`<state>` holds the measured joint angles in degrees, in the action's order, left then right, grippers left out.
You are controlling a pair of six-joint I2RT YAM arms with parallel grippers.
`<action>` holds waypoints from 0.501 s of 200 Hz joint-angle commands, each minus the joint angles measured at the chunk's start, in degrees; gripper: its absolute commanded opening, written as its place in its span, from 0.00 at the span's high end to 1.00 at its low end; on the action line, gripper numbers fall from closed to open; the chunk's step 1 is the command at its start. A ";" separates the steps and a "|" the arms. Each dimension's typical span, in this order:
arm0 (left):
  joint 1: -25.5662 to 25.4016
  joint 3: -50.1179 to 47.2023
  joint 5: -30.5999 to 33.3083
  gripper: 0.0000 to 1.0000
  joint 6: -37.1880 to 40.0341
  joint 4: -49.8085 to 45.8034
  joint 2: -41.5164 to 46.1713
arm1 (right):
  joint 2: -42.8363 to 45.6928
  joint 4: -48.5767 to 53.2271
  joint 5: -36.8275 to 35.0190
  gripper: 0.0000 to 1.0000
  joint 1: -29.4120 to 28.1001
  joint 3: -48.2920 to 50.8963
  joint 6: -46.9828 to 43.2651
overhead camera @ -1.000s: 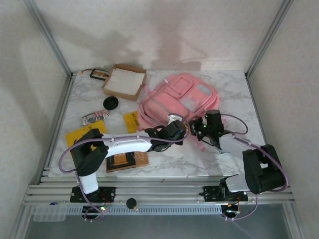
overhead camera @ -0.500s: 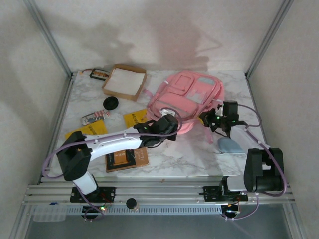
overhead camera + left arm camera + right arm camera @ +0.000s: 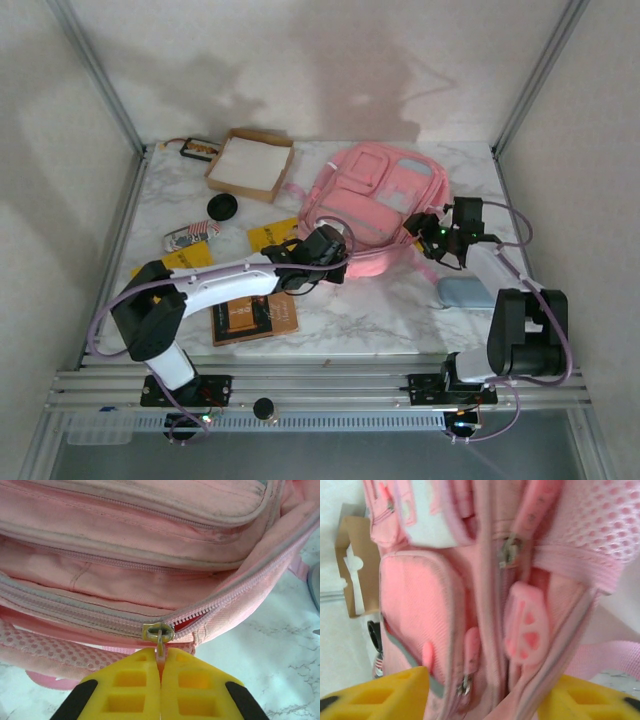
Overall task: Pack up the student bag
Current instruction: Unzip the student bag at the center of the table.
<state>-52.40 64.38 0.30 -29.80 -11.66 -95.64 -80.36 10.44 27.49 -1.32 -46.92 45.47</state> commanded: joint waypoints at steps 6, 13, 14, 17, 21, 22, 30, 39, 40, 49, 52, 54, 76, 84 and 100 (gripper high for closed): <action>0.19 2.13 -1.63 1.00 -0.91 3.71 -0.85 | 5.81 4.92 -2.91 0.27 -2.02 1.81 -1.14; 0.12 2.06 -1.87 1.00 -1.12 4.11 -0.88 | 7.20 5.48 -3.08 0.23 -2.74 2.65 -0.21; 0.11 2.06 -1.88 1.00 -1.17 4.15 -0.88 | 7.31 5.48 -3.07 0.23 -2.91 2.81 -0.03; 0.11 1.94 -1.88 1.00 -1.26 4.31 -0.97 | 8.04 5.36 -3.21 0.21 -3.53 3.30 0.64; 0.03 1.89 -1.88 1.00 -1.31 4.50 -1.02 | 8.80 4.77 -3.07 0.18 -4.51 4.08 1.71; 0.02 1.85 -1.88 1.00 -1.31 4.57 -0.99 | 8.94 4.64 -3.02 0.17 -4.76 4.27 1.98; -0.03 1.72 -2.04 1.00 -1.38 4.86 -1.10 | 9.94 3.28 -2.46 0.13 -6.94 5.47 4.39; -0.07 1.71 -2.05 1.00 -1.56 5.11 -1.20 | 10.33 2.12 -2.19 0.08 -9.47 6.47 7.25; -0.07 1.71 -2.10 1.00 -1.57 5.13 -1.21 | 10.37 1.90 -2.23 0.08 -9.70 6.61 7.70; -0.16 1.88 -2.28 1.00 -1.71 5.23 -1.39 | 10.69 -0.24 -2.06 0.05 -11.77 7.97 11.20; -0.16 1.89 -2.36 1.00 -1.75 5.24 -1.47 | 10.81 -1.08 -2.19 0.05 -12.42 8.41 12.38; -0.22 1.96 -2.44 1.00 -1.68 5.22 -1.48 | 10.96 -2.05 -2.35 0.04 -12.81 8.63 13.09; -0.64 2.16 -2.25 1.00 -1.38 5.08 -1.60 | 12.29 -8.73 -5.25 0.01 -16.93 12.05 21.45; -0.72 2.23 -2.23 1.00 -1.23 5.00 -1.64 | 12.18 -10.72 -6.76 0.01 -18.60 12.75 24.02; -0.80 2.72 -2.30 1.00 -1.13 4.48 -1.88 | 10.86 -16.79 -7.78 0.01 -20.67 14.63 30.49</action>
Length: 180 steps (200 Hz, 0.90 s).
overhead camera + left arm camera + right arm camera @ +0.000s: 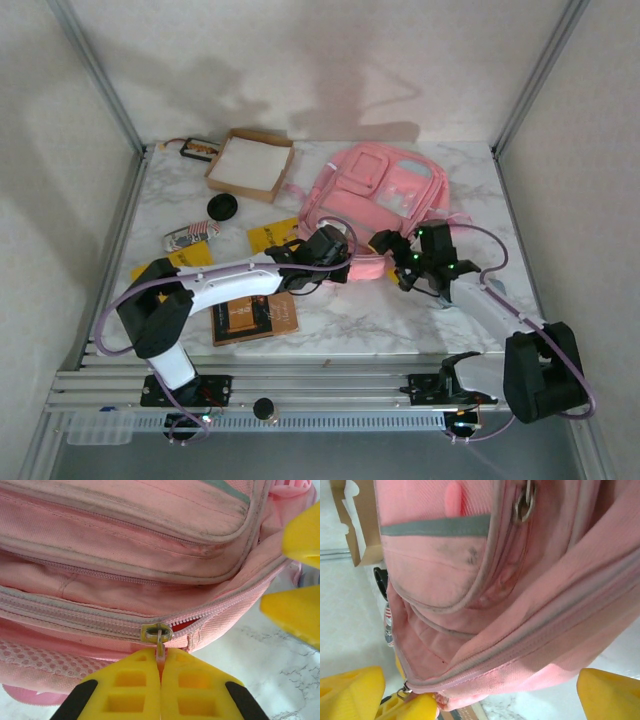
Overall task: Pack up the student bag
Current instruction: Unzip the student bag at the center of the table.
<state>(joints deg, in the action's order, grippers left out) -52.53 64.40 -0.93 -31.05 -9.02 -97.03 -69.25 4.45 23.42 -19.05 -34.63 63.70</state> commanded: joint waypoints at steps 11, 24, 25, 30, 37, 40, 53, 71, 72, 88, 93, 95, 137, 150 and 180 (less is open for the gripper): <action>-0.73 2.92 -0.70 1.00 0.02 1.55 -0.35 | -1.39 -14.50 -5.04 0.03 -3.96 3.18 15.25; -0.73 2.84 -0.65 1.00 0.09 1.63 -0.29 | -2.72 -14.26 -9.13 0.04 -4.84 2.44 16.03; -0.73 2.83 -0.61 1.00 0.10 1.63 -0.27 | -2.81 -14.23 -9.37 0.05 -4.89 2.41 16.11; -0.73 2.92 -0.52 1.00 0.11 1.51 -0.28 | -3.23 -14.76 -10.34 0.07 -4.96 2.39 16.42; -0.73 3.04 -0.31 1.00 0.11 1.25 -0.26 | -3.80 -15.81 -11.11 0.10 -4.97 2.53 16.71; -0.77 3.09 -0.24 1.00 0.11 1.13 -0.26 | -4.07 -16.01 -11.38 0.11 -4.95 2.55 16.78; -0.77 3.35 0.13 1.00 0.28 0.77 -0.20 | -5.28 -15.90 -12.11 0.18 -5.04 2.34 16.97; -0.78 3.44 0.40 1.00 0.49 0.84 -0.10 | -6.42 -15.61 -12.93 0.32 -5.05 2.17 16.07; -0.80 3.45 0.40 1.00 0.52 0.80 -0.09 | -6.51 -15.52 -13.08 0.33 -5.04 2.14 16.00; -0.79 3.84 0.57 1.00 0.72 0.50 -0.17 | -6.49 -14.12 -15.01 0.52 -5.08 2.12 14.67; -0.76 4.01 0.58 1.00 0.79 0.26 -0.16 | -6.32 -13.66 -15.68 0.59 -5.04 2.32 14.40; -0.78 4.10 0.53 1.00 0.87 0.17 -0.17 | -6.26 -13.61 -15.88 0.61 -5.10 2.34 14.32; -0.73 5.65 1.59 1.00 2.13 -3.26 0.67 | -5.42 -11.53 -15.79 0.94 -2.68 1.41 9.92; -0.73 6.72 2.45 1.00 2.71 -6.02 1.02 | -4.50 -10.32 -15.29 0.99 -1.30 0.85 7.51; -0.17 7.67 7.32 1.00 4.17 -12.28 2.28 | -2.32 -4.15 -14.39 1.00 2.88 -2.08 0.23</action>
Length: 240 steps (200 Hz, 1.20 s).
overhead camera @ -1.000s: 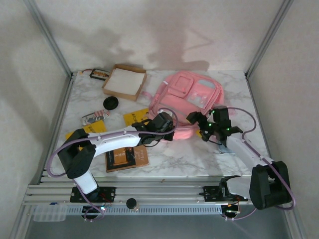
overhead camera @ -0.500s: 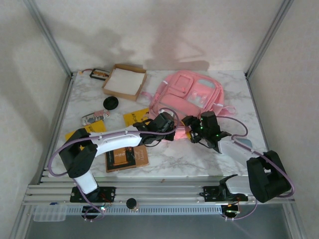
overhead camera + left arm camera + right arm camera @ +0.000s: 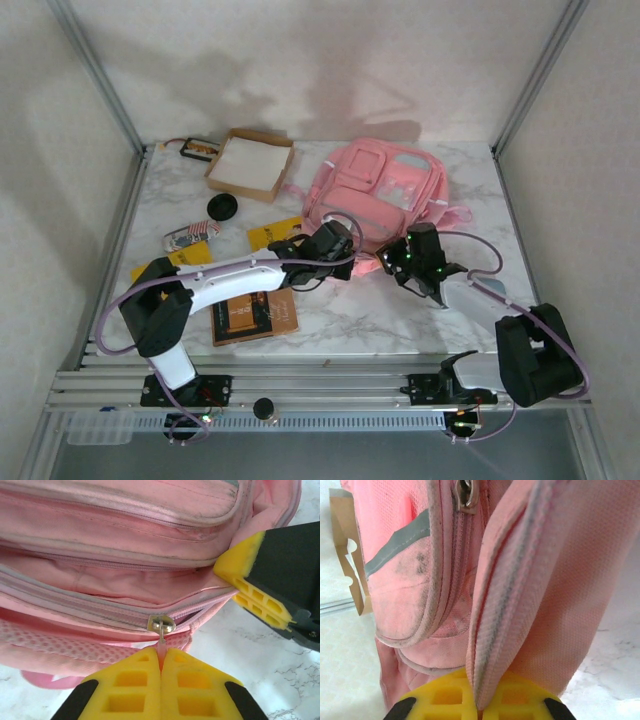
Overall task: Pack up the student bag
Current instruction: Unzip the student bag at the center of the table.
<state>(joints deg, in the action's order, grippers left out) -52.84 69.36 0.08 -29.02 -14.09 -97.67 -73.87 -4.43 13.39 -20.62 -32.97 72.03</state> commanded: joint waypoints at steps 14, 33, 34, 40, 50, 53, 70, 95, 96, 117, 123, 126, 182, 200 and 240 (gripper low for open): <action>1.09 2.09 7.54 1.00 2.90 -8.65 3.60 | 3.26 6.68 -2.82 1.00 7.31 -4.53 -11.98; 2.33 1.11 6.97 1.00 4.52 -9.70 4.13 | 3.08 8.64 1.25 1.00 12.60 -5.83 -17.55; 2.36 1.07 6.96 1.00 4.64 -9.76 4.14 | 3.01 8.86 1.40 1.00 12.87 -5.90 -17.85; 2.68 0.76 6.92 1.00 5.39 -9.99 4.15 | 2.47 10.27 2.15 1.00 14.30 -6.97 -19.59; 3.15 0.24 7.19 1.00 6.45 -10.34 4.37 | 1.21 11.89 3.95 1.00 16.42 -8.85 -23.84; 3.32 0.07 7.21 1.00 6.88 -10.35 4.38 | 0.67 12.65 4.09 1.00 16.94 -9.65 -25.17; 4.75 -1.43 6.82 1.00 8.07 -9.27 4.57 | -1.91 16.60 4.30 1.00 19.64 -13.08 -29.53; 5.84 -1.95 4.20 1.00 9.61 -6.64 3.97 | -4.14 16.23 4.69 1.00 21.41 -14.90 -32.37; 5.83 -1.95 4.04 1.00 9.64 -6.56 3.97 | -4.20 16.13 4.79 1.00 21.37 -14.96 -32.42; 5.82 -1.95 0.45 1.00 9.73 -3.39 3.90 | -4.77 15.19 7.88 0.88 20.78 -15.55 -33.95; 5.84 -2.08 -0.04 1.00 9.68 -2.59 4.01 | -4.52 16.16 7.73 0.82 20.19 -16.15 -34.93; 5.82 -2.16 -0.12 1.00 9.68 -2.22 3.98 | -4.37 16.79 7.47 0.79 20.03 -16.53 -35.58; 5.90 -2.87 -0.96 1.00 9.48 0.68 3.41 | 1.28 25.66 5.98 0.39 10.92 -21.17 -49.80; 5.91 -3.39 -0.52 1.00 9.81 0.96 3.55 | -0.20 26.85 6.44 0.32 5.61 -23.06 -55.72; 5.99 -4.14 -0.96 1.00 9.77 1.25 4.15 | -7.82 23.75 14.85 0.33 0.18 -24.84 -71.14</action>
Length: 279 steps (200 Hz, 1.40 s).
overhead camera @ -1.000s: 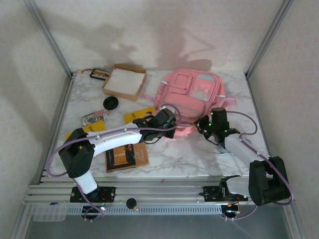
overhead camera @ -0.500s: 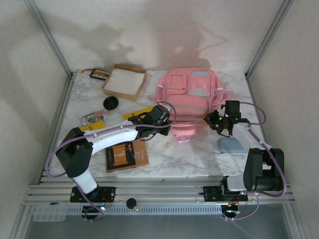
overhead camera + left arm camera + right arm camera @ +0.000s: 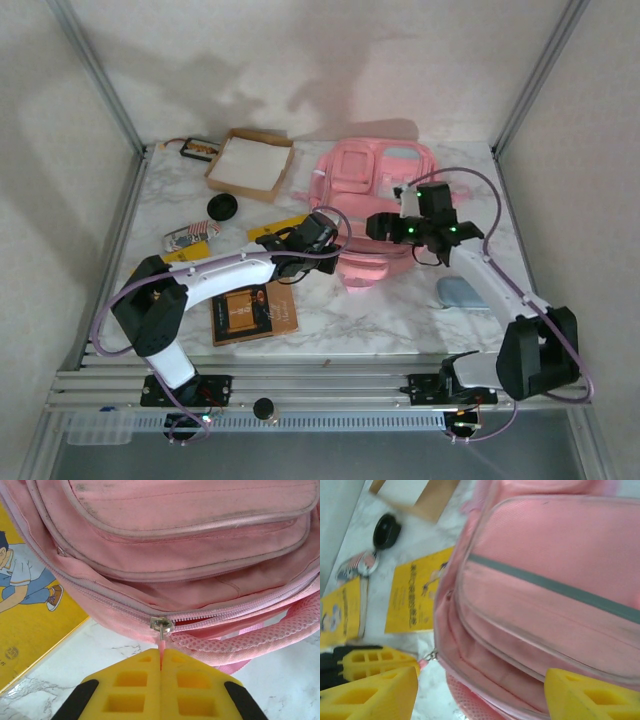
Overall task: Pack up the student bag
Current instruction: Unzip the student bag at the center of the table.
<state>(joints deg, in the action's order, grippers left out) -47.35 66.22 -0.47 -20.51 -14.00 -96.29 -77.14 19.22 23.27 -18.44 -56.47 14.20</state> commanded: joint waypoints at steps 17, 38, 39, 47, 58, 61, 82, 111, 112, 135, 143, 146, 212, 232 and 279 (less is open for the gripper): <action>0.44 -1.24 -0.63 1.00 1.39 1.38 3.19 | -6.79 -0.46 3.62 0.33 -4.77 -1.39 -20.51; 0.60 -1.43 -1.00 1.00 1.44 1.69 3.06 | -8.75 -2.57 4.45 0.38 -7.74 -0.63 -27.37; 0.60 -1.44 -1.01 1.00 1.44 1.69 3.05 | -8.78 -2.77 4.43 0.38 -7.88 -0.56 -27.64; 0.60 -1.44 -1.02 1.00 1.51 1.69 2.98 | -9.03 -4.16 4.19 0.41 -8.59 -0.04 -29.22; 0.75 -1.70 -0.94 1.00 1.40 1.78 2.86 | -9.16 -5.85 3.47 0.44 -8.79 0.50 -30.55; 0.72 -1.78 -1.00 1.00 1.31 1.86 2.82 | -9.19 -6.19 3.85 0.44 -8.88 0.74 -31.14; 1.12 -1.92 -1.45 1.00 1.18 2.04 2.58 | -8.98 -9.02 5.71 0.46 -8.98 2.84 -34.85; 1.34 -2.76 -1.64 1.00 1.00 2.83 2.91 | -9.68 -9.27 5.58 0.50 -9.25 3.67 -39.37; 1.36 -2.76 -1.64 1.00 1.00 2.79 2.89 | -9.69 -9.28 5.66 0.50 -9.25 3.75 -39.53; 1.65 -2.68 -1.90 1.00 0.85 2.79 2.72 | -10.60 -9.75 5.82 0.52 -9.26 4.50 -41.39; 1.74 -2.59 -1.90 1.00 0.67 2.77 2.74 | -11.06 -9.99 5.96 0.53 -9.37 4.72 -42.05; 1.74 -2.58 -1.90 1.00 0.65 2.75 2.76 | -11.28 -9.93 6.01 0.54 -9.39 4.70 -42.38; 1.98 -2.32 -1.42 1.00 0.38 2.42 2.70 | -14.40 -10.47 3.24 0.79 -10.48 4.44 -44.87; 2.24 -2.30 -0.20 1.00 0.54 1.40 2.80 | -12.62 -11.22 1.68 0.97 -10.62 4.66 -45.49; 4.56 -4.53 2.23 1.00 0.37 -0.08 4.50 | -6.62 -12.44 3.10 1.00 -10.58 5.54 -47.65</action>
<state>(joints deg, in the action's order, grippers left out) -45.01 63.51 -1.83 -20.34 -11.66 -94.85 -87.88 7.53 25.34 -28.80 -50.87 -31.38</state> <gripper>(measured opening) 0.060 0.067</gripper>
